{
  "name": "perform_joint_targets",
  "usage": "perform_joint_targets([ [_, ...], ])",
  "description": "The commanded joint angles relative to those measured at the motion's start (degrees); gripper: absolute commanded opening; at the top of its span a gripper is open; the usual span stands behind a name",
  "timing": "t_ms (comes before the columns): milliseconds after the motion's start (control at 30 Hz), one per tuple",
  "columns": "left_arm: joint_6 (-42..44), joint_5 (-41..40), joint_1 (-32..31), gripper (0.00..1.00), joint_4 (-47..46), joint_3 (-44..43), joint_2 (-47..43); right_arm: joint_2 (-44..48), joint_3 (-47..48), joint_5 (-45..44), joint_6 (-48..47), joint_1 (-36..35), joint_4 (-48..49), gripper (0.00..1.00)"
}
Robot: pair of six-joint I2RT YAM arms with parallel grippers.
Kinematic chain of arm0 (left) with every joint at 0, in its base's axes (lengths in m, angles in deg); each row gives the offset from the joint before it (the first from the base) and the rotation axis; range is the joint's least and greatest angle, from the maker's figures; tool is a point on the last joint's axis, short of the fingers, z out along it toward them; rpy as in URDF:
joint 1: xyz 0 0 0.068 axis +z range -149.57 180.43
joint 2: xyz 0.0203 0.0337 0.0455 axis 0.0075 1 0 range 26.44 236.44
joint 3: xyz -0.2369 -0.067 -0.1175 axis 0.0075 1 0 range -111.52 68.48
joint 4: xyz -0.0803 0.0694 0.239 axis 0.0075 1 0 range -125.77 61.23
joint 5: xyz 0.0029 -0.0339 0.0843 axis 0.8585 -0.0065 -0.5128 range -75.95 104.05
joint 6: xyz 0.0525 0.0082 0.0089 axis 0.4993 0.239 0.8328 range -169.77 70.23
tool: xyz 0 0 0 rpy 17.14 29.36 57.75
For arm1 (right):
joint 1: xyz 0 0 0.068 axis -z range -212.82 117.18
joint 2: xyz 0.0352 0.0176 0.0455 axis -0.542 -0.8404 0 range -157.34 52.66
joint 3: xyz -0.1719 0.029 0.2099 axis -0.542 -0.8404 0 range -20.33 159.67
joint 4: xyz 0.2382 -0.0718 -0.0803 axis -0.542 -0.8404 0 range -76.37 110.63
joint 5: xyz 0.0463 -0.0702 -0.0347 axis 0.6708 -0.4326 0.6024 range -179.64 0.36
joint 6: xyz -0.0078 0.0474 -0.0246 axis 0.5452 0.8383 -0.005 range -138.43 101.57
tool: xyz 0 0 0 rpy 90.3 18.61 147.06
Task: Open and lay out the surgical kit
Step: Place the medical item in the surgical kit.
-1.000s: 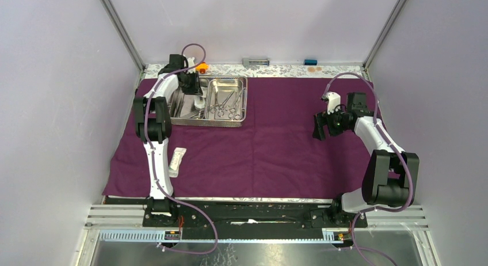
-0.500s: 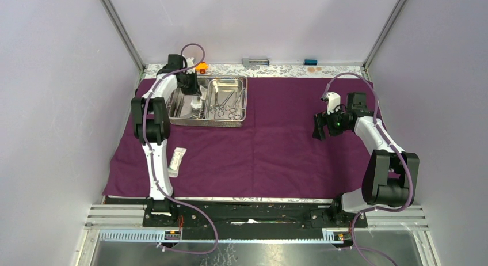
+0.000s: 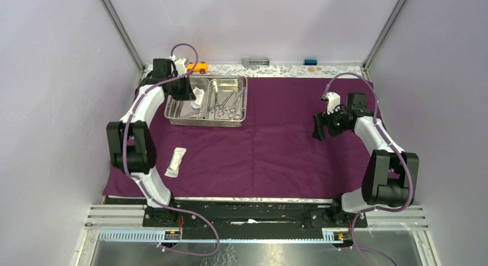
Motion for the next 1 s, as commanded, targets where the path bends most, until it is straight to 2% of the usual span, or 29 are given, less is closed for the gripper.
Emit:
perform_joint_targets([
  [0,3.29,3.37,0.29,0.0,-0.09,10.19,-12.61,2.03,1.55,1.42,-0.45,-0.31,-0.51,0.93],
  [167,3.18,4.03,0.31,0.0,-0.24,26.76,-26.56,3.35,1.64,2.4,-0.07,-0.31,-0.48,0.93],
  [300,4.25,2.3,0.27,0.0,0.79,33.26,-34.03,4.88,1.43,3.24,0.39,-0.31,-0.24,0.93],
  [400,4.87,4.32,0.25,0.0,4.31,35.55,-35.74,6.17,0.74,2.91,0.73,-0.31,0.75,0.93],
  [467,5.4,6.68,0.12,0.0,5.56,37.15,-35.42,6.91,0.61,2.72,0.98,-0.31,1.14,0.93],
  [633,5.33,3.17,-2.52,0.0,7.28,36.69,-31.67,8.67,-0.22,1.75,1.38,-0.31,2.47,0.93],
  [900,4.53,4.79,-3.37,0.0,12.75,31.66,-15.32,8.8,-1.24,-0.52,1.01,-0.31,4.11,0.94],
  [967,4.27,2.94,-3.37,0.0,12.24,32.17,-13.25,8.07,-1.18,-1.16,0.9,-0.31,4.06,0.94],
])
